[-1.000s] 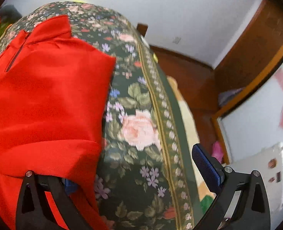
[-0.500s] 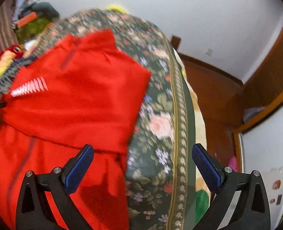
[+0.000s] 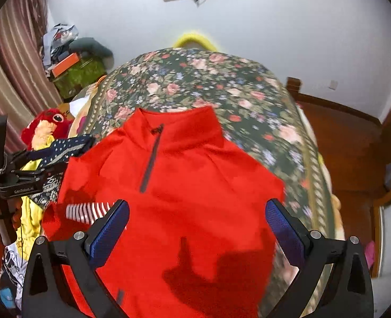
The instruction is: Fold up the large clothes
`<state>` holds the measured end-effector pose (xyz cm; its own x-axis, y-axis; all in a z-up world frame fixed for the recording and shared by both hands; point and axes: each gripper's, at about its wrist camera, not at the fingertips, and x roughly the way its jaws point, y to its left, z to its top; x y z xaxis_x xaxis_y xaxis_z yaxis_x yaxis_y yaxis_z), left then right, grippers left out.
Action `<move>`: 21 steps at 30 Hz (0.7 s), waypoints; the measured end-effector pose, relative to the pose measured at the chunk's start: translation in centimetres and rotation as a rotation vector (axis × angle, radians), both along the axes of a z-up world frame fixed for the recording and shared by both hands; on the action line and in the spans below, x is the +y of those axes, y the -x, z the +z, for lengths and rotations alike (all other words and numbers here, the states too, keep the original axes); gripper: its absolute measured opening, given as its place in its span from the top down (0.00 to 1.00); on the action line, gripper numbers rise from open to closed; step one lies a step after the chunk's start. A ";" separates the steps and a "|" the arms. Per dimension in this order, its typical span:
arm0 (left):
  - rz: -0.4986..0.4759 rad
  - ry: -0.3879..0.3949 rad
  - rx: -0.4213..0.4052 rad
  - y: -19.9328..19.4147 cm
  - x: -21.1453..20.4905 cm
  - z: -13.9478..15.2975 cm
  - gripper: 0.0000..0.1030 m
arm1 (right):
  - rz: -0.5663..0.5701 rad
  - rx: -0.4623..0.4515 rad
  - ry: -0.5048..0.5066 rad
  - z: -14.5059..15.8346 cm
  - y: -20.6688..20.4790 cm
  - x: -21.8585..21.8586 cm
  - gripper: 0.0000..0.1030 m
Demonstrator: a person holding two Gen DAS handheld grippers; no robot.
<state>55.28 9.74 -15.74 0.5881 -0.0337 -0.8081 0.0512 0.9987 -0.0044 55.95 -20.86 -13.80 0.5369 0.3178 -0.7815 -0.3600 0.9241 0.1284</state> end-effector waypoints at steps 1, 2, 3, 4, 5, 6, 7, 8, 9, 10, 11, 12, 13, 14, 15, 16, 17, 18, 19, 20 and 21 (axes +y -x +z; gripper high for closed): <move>0.001 0.010 0.006 -1.2 0.0 -0.2 0.23 | 0.007 -0.001 0.001 -0.4 -0.9 0.7 0.01; 0.004 0.016 0.010 -2.1 0.1 -0.4 0.23 | 0.010 0.000 0.001 -0.9 -2.0 1.4 0.01; 0.009 0.022 0.017 -3.4 0.2 -0.7 0.23 | 0.010 0.008 -0.002 -1.5 -3.4 2.1 0.01; 0.015 0.032 0.026 -4.7 0.2 -1.1 0.23 | 0.008 0.017 -0.005 -2.0 -4.6 2.7 0.01; 0.019 0.039 0.036 -5.6 0.3 -1.5 0.23 | 0.005 0.029 -0.002 -2.7 -6.2 3.6 0.01; 0.027 0.049 0.048 -6.7 0.4 -2.1 0.23 | 0.006 0.038 0.006 -3.4 -7.4 4.3 0.01; 0.035 0.058 0.057 -7.6 0.4 -2.6 0.23 | 0.010 0.043 0.012 -4.0 -8.5 4.9 0.01; 0.038 0.072 0.067 -8.7 0.4 -3.3 0.23 | 0.008 0.045 0.017 -4.7 -9.8 5.4 0.02; 0.037 0.085 0.073 -9.4 0.4 -3.8 0.23 | 0.002 0.050 0.019 -5.2 -10.8 5.7 0.01; 0.040 0.098 0.082 -10.4 0.4 -4.4 0.23 | -0.007 0.061 0.019 -5.9 -11.9 6.0 0.02; 0.044 0.112 0.087 -11.2 0.4 -5.0 0.23 | -0.016 0.075 0.015 -6.5 -13.0 6.2 0.02; 0.050 0.133 0.085 -11.9 0.5 -5.5 0.23 | -0.031 0.089 0.000 -7.1 -14.3 6.3 0.02; 0.053 0.156 0.086 -12.6 0.5 -6.0 0.23 | -0.050 0.101 -0.022 -7.6 -15.3 6.2 0.02; 0.058 0.178 0.086 -13.2 0.6 -6.5 0.23 | -0.075 0.116 -0.048 -8.2 -16.3 5.9 0.04; 0.059 0.189 0.083 -13.9 0.4 -6.8 0.24 | -0.097 0.124 -0.072 -8.6 -17.1 5.7 0.10; 0.062 0.189 0.075 -14.4 0.4 -7.2 0.24 | -0.114 0.134 -0.100 -9.1 -18.0 5.5 0.18; 0.070 0.189 0.058 -14.9 0.4 -7.4 0.28 | -0.123 0.148 -0.108 -9.5 -18.4 5.5 0.23; 0.077 0.185 0.043 -15.2 0.5 -7.5 0.32 | -0.139 0.161 -0.116 -10.0 -18.9 5.4 0.35; 0.084 0.186 0.028 -15.8 0.4 -7.7 0.35 | -0.146 0.162 -0.109 -10.3 -19.1 5.4 0.45; 0.088 0.202 0.018 -16.0 0.5 -7.9 0.44 | -0.146 0.157 -0.094 -10.6 -19.2 5.4 0.48; 0.089 0.226 0.020 -16.3 0.6 -8.2 0.57 | -0.138 0.141 -0.083 -10.8 -19.1 5.5 0.53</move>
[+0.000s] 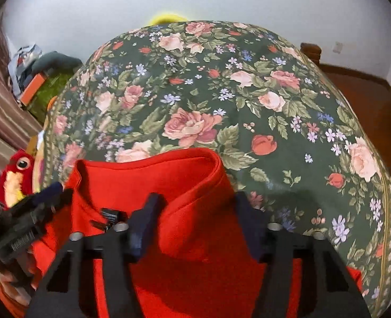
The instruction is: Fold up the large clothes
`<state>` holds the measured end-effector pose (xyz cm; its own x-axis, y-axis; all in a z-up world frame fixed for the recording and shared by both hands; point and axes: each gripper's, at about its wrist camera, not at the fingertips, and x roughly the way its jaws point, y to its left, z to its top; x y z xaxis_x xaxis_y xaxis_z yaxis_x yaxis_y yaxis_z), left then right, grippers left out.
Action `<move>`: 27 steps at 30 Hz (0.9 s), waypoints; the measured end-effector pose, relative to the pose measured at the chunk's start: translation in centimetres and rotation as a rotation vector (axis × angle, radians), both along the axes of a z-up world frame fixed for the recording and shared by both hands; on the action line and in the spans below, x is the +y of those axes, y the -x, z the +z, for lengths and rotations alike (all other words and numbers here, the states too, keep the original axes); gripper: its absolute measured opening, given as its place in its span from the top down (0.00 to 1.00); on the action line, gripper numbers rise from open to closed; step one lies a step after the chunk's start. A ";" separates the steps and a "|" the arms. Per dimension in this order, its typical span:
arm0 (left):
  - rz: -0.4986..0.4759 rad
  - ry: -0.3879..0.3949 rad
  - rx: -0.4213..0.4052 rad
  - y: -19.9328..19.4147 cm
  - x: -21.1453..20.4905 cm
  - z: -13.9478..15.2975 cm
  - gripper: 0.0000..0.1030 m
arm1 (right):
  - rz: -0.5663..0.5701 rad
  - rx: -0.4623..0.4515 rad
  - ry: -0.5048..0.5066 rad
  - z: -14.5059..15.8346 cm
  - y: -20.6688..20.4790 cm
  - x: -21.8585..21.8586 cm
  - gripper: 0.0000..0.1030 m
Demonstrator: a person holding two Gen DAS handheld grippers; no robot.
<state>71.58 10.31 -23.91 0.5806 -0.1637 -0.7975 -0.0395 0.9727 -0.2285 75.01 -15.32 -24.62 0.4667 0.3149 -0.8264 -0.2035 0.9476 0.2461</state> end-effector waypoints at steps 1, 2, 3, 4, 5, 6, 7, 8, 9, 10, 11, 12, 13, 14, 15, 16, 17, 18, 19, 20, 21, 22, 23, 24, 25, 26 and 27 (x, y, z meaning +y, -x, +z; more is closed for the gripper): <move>-0.001 0.030 0.007 -0.3 0.2 -0.3 0.66 | 0.010 -0.023 0.011 0.0 0.3 0.1 0.61; 0.001 0.069 0.019 -0.5 0.2 -0.7 0.73 | 0.028 -0.051 0.022 0.1 0.8 0.3 0.67; 0.018 0.075 0.016 -0.4 0.2 -0.8 0.77 | 0.043 -0.070 0.034 0.1 1.3 0.5 0.75; 0.020 0.068 0.003 -0.2 0.1 -0.8 0.82 | 0.047 -0.084 0.051 0.3 1.7 0.7 0.81; 0.013 0.057 -0.005 0.1 -0.1 -0.7 0.87 | 0.051 -0.091 0.062 0.5 2.0 0.8 0.84; 0.011 0.032 -0.016 0.4 -0.3 -0.4 0.90 | 0.053 -0.093 0.072 0.8 2.4 0.8 0.89; 0.014 0.021 -0.024 0.8 -0.4 -0.1 0.90 | 0.056 -0.094 0.068 1.1 2.6 0.6 0.91; 0.021 0.018 -0.041 1.3 -0.4 0.4 0.91 | 0.062 -0.099 0.057 1.5 3.0 0.4 0.91; 0.024 0.018 -0.059 2.0 -0.4 1.2 0.91 | 0.074 -0.111 0.047 2.1 3.7 0.1 0.92; 0.020 0.022 -0.071 2.6 -0.4 1.9 0.91 | 0.082 -0.126 0.047 2.7 4.4 0.0 0.92; 0.018 0.028 -0.080 3.1 -0.3 2.5 0.92 | 0.089 -0.136 0.047 3.3 5.0 -0.1 0.92; 0.016 0.034 -0.093 3.8 -0.3 3.4 0.92 | 0.098 -0.145 0.044 4.1 5.9 -0.2 0.93; 0.009 0.031 -0.106 4.7 -0.4 4.5 0.92 | 0.110 -0.155 0.045 4.8 6.7 -0.2 0.93; 0.001 0.026 -0.119 5.5 -0.5 5.3 0.92 | 0.121 -0.168 0.049 5.5 7.7 -0.2 0.93; -0.015 0.019 -0.136 6.4 -0.8 6.3 0.92 | 0.129 -0.181 0.054 6.4 8.8 -0.2 0.93; -0.028 0.003 -0.148 7.3 -1.0 7.1 0.92 | 0.139 -0.195 0.055 7.4 10.2 -0.2 0.93; -0.039 -0.014 -0.160 8.4 -1.4 8.0 0.93 | 0.148 -0.204 0.050 8.3 11.3 -0.3 0.93; -0.050 -0.023 -0.170 9.5 -1.7 8.8 0.93 | 0.154 -0.211 0.045 8.9 12.2 -0.4 0.93; -0.064 -0.032 -0.174 10.9 -2.0 9.7 0.93 | 0.159 -0.220 0.041 9.8 13.6 -0.6 0.93; -0.076 -0.038 -0.182 12.2 -2.3 10.4 0.93 | 0.163 -0.224 0.034 10.5 14.9 -0.8 0.93; -0.086 -0.048 -0.191 13.3 -2.5 10.9 0.93 | 0.169 -0.230 0.030 11.1 16.2 -1.1 0.94; -0.096 -0.060 -0.202 14.6 -2.8 11.5 0.93 | 0.172 -0.234 0.031 11.4 17.2 -1.2 0.94; -0.116 -0.066 -0.213 16.2 -3.1 12.0 0.93 | 0.176 -0.237 0.023 11.9 18.8 -1.5 0.94; -0.128 -0.073 -0.217 17.3 -3.3 12.2 0.93 | 0.182 -0.233 0.016 12.0 19.8 -1.7 0.94; -0.144 -0.087 -0.218 18.8 -3.7 12.3 0.93 | 0.186 -0.230 0.014 12.1 21.2 -1.9 0.94; -0.157 -0.096 -0.214 20.0 -4.0 12.3 0.93 | 0.186 -0.229 0.015 12.1 22.1 -2.2 0.94; -0.169 -0.100 -0.212 21.1 -4.2 12.2 0.93 | 0.189 -0.225 0.013 11.9 23.4 -2.4 0.93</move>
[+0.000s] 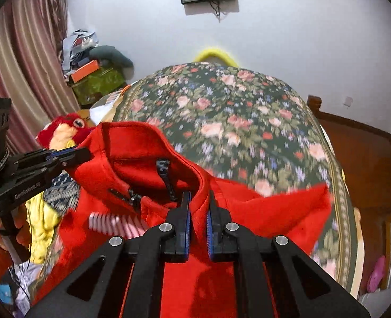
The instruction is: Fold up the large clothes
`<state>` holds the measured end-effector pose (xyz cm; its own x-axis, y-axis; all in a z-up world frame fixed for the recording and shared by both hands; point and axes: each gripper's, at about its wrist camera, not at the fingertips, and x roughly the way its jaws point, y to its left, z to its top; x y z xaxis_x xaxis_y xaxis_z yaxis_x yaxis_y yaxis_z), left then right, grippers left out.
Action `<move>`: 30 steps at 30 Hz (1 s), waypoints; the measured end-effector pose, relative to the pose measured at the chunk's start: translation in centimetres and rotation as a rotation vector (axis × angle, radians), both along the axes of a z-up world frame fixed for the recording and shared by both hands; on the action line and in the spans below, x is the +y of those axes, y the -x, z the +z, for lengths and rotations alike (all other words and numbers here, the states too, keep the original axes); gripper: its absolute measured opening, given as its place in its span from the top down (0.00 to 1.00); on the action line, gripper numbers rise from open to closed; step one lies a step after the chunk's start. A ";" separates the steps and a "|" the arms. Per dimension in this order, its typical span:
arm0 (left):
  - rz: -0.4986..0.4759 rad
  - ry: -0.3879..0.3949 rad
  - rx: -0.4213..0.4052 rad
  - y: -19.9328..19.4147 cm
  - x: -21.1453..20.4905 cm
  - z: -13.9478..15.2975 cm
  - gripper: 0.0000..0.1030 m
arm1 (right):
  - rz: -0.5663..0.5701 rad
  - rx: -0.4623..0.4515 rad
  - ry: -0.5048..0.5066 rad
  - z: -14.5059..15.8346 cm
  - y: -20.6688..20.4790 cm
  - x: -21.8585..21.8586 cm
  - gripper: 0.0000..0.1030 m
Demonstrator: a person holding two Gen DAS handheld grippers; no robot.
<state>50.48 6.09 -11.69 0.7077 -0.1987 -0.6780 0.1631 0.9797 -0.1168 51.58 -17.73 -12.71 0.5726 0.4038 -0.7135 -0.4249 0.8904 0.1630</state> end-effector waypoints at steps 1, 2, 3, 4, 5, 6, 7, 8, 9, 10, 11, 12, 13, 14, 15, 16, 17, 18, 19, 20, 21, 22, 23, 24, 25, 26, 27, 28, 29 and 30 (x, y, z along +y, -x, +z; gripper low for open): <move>-0.013 -0.006 0.000 1.4 -0.3 -0.3 0.93 | 0.005 0.007 -0.002 -0.3 1.1 -0.2 0.93; -0.026 -0.017 0.004 2.8 -0.6 -0.7 0.93 | 0.008 0.014 -0.002 -0.6 2.2 -0.4 0.93; -0.033 -0.021 0.009 3.7 -0.8 -1.1 0.93 | 0.010 0.022 -0.004 -1.1 3.3 -0.6 0.93; -0.038 -0.022 0.016 4.5 -1.0 -1.6 0.93 | 0.010 0.034 0.000 -1.6 4.1 -0.7 0.94; -0.045 -0.024 0.033 5.4 -1.2 -2.6 0.92 | 0.007 0.043 0.008 -2.3 4.9 -0.7 0.93; -0.050 -0.030 0.047 5.9 -1.3 -3.3 0.92 | 0.003 0.051 0.009 -3.0 5.8 -0.8 0.93; -0.051 -0.045 0.067 6.5 -1.4 -4.4 0.91 | -0.002 0.062 0.004 -3.8 6.5 -0.8 0.93; -0.053 -0.062 0.084 6.9 -1.6 -5.4 0.91 | -0.008 0.074 0.005 -4.5 7.2 -0.9 0.93; -0.057 -0.076 0.107 7.2 -1.7 -6.5 0.90 | -0.019 0.084 0.036 -5.7 7.7 -0.6 0.93; -0.064 -0.083 0.154 7.4 -1.7 -8.2 0.88 | -0.027 0.092 0.056 -6.4 7.9 -0.6 0.93; -0.068 -0.083 0.186 7.6 -1.8 -9.2 0.85 | -0.035 0.111 0.079 -7.5 8.3 -0.5 0.93; -0.068 -0.085 0.228 7.8 -1.7 -10.6 0.85 | -0.040 0.128 0.088 -8.3 8.4 -0.6 0.93; -0.065 -0.088 0.266 7.9 -1.5 -12.0 0.85 | -0.052 0.156 0.093 -9.3 8.5 -0.8 0.93; -0.064 -0.091 0.294 8.1 -1.3 -13.1 0.83 | -0.059 0.182 0.097 -10.0 8.3 -1.0 0.93; -0.063 -0.096 0.308 8.5 -1.2 -13.8 0.81 | -0.068 0.222 0.103 -10.9 8.3 -1.3 0.93; -0.056 -0.097 0.307 8.9 -0.9 -14.4 0.79 | -0.077 0.262 0.112 -11.7 8.2 -1.8 0.93; -0.051 -0.092 0.289 9.3 -0.6 -14.5 0.74 | -0.082 0.299 0.125 -12.4 8.2 -2.1 0.93; -0.044 -0.093 0.279 9.8 -0.3 -14.5 0.68 | -0.079 0.336 0.122 -13.0 8.3 -2.7 0.93; -0.038 -0.095 0.275 10.2 0.0 -14.4 0.66 | -0.070 0.348 0.101 -13.1 8.7 -3.2 0.93; -0.036 -0.094 0.272 10.7 0.4 -14.2 0.65 | -0.063 0.353 0.082 -13.0 8.9 -3.6 0.93; -0.037 -0.093 0.272 11.1 0.6 -14.1 0.65 | -0.054 0.357 0.070 -12.9 9.4 -4.0 0.93; -0.040 -0.093 0.272 11.6 0.9 -13.8 0.65 | -0.045 0.359 0.076 -12.7 9.9 -4.3 0.93; -0.040 -0.096 0.270 12.1 1.3 -13.5 0.65 | -0.036 0.354 0.084 -12.3 10.4 -4.5 0.93; -0.037 -0.102 0.266 12.4 1.6 -13.2 0.64 | -0.028 0.341 0.093 -11.8 10.9 -4.7 0.93; -0.029 -0.110 0.260 12.7 1.9 -12.8 0.64 | -0.020 0.330 0.104 -11.4 11.4 -4.9 0.93; -0.015 -0.117 0.251 13.1 2.5 -12.2 0.62 | -0.011 0.317 0.116 -10.8 11.8 -5.0 0.93; 0.003 -0.120 0.235 13.5 3.2 -11.4 0.61 | 0.000 0.298 0.127 -10.1 12.3 -5.1 0.93; 0.014 -0.119 0.223 13.4 3.8 -10.8 0.60 | 0.008 0.275 0.131 -9.3 12.7 -5.2 0.93; 0.036 -0.118 0.202 13.5 4.5 -9.8 0.57 | 0.014 0.251 0.133 -8.5 13.0 -5.2 0.93; 0.061 -0.118 0.180 13.4 5.3 -8.9 0.53 | 0.018 0.223 0.133 -7.5 13.1 -5.2 0.93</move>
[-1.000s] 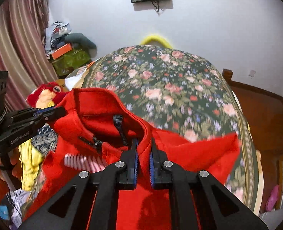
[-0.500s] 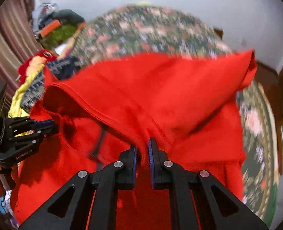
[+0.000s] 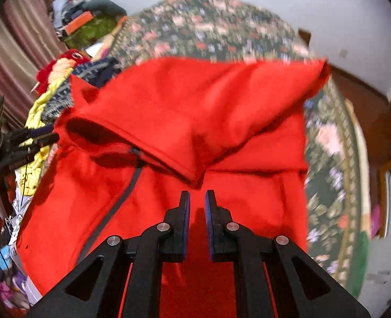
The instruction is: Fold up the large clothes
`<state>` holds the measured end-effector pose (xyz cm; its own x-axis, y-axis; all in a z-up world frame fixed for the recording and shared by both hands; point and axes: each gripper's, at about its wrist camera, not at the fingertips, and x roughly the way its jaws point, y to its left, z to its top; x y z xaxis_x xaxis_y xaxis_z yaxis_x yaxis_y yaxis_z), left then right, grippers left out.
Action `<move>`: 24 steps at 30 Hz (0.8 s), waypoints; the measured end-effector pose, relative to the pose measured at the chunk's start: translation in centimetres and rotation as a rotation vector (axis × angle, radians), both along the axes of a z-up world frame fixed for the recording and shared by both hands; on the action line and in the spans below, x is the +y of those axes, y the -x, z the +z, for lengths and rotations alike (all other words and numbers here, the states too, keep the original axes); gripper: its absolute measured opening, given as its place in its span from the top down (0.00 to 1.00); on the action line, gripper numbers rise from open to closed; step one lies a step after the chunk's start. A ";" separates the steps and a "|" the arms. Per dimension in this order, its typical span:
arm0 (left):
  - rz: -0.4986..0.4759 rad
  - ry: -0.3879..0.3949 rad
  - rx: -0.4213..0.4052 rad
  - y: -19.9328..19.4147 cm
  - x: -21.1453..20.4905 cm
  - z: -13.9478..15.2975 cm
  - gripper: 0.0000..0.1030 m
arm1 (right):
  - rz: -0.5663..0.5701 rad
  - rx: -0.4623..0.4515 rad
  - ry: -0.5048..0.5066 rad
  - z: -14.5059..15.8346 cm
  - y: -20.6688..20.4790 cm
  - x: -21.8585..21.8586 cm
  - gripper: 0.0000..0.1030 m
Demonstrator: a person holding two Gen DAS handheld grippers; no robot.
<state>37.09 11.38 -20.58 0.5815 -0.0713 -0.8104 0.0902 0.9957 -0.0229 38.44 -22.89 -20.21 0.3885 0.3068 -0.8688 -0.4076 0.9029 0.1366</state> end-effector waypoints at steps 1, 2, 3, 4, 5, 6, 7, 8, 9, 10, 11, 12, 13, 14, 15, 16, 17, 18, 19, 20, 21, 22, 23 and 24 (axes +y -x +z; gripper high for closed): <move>0.017 -0.002 -0.015 -0.2 0.4 0.6 0.50 | 0.001 -0.033 0.002 1.1 0.0 0.1 0.93; 0.047 -0.002 -0.039 -0.6 1.2 1.6 0.47 | -0.002 -0.051 0.005 1.7 -0.3 0.1 0.93; 0.069 -0.002 -0.051 -1.1 1.7 2.0 0.43 | -0.008 -0.078 0.008 2.5 -0.6 0.3 0.93; 0.101 -0.006 -0.064 -1.9 2.3 2.6 0.40 | -0.013 -0.100 0.007 3.1 -1.2 0.5 0.93; 0.130 -0.010 -0.071 -2.8 2.7 2.9 0.37 | -0.019 -0.117 0.003 3.6 -1.8 0.8 0.93; 0.158 -0.011 -0.078 -3.9 3.2 3.1 0.37 | -0.031 -0.128 -0.001 3.9 -2.6 1.1 0.93; 0.180 -0.004 -0.081 -4.8 3.5 3.2 0.37 | -0.041 -0.136 -0.001 4.0 -3.6 1.5 0.93; 0.200 0.006 -0.078 -5.8 3.8 3.1 0.36 | -0.050 -0.144 0.006 4.0 -4.6 1.9 0.93; 0.215 0.012 -0.079 -6.7 3.9 3.0 0.36 | -0.055 -0.149 0.012 3.9 -5.5 2.3 0.93; 0.223 0.019 -0.087 -7.4 3.7 2.9 0.36 | -0.065 -0.155 0.015 3.6 -6.5 2.6 0.93; 0.229 0.025 -0.095 -8.2 3.5 2.5 0.36 | -0.082 -0.152 0.018 3.2 -7.6 2.8 0.93; 0.235 0.015 -0.087 -9.1 3.1 1.9 0.36 | -0.107 -0.138 0.024 2.3 -8.8 2.8 0.93; 0.236 -0.008 -0.069 -9.9 2.9 1.1 0.36 | -0.133 -0.119 0.034 1.5 -10.0 2.8 0.93; 0.232 -0.056 -0.044 -10.8 2.6 -0.1 0.36 | -0.160 -0.100 0.046 0.5 -11.1 2.6 0.93; 0.236 -0.097 -0.036 -11.1 2.6 -0.8 0.37 | -0.191 -0.075 0.073 -1.0 -12.3 2.3 0.93; 0.245 -0.158 -0.034 -11.2 2.7 -1.9 0.37 | -0.210 -0.068 0.100 -1.9 -12.8 2.0 0.93; 0.248 -0.195 -0.034 -11.0 3.2 -2.8 0.37 | -0.236 -0.068 0.129 -2.8 -13.3 1.3 0.93; 0.248 -0.207 -0.030 -10.8 3.9 -3.4 0.37 | -0.256 -0.077 0.150 -3.6 -13.5 0.5 0.93; 0.252 -0.215 -0.020 -10.4 4.7 -4.1 0.37 | -0.264 -0.092 0.163 -4.4 -13.4 -0.5 0.93; 0.270 -0.232 0.000 -9.9 6.2 -5.1 0.37 | -0.264 -0.101 0.170 -4.7 -13.3 -0.9 0.93; 0.282 -0.248 0.015 -9.5 7.2 -5.7 0.37 | -0.260 -0.113 0.188 -5.0 -13.0 -1.5 0.93; 0.295 -0.268 0.031 -9.1 8.3 -6.4 0.36 | -0.255 -0.127 0.211 -5.1 -12.6 -1.8 0.93; 0.292 -0.250 0.037 -8.3 9.7 -7.1 0.35 | -0.255 -0.149 0.259 -5.3 -12.2 -2.0 0.93; 0.298 -0.218 0.032 -7.7 10.6 -7.2 0.35 | -0.248 -0.175 0.312 -5.3 -11.7 -2.0 0.93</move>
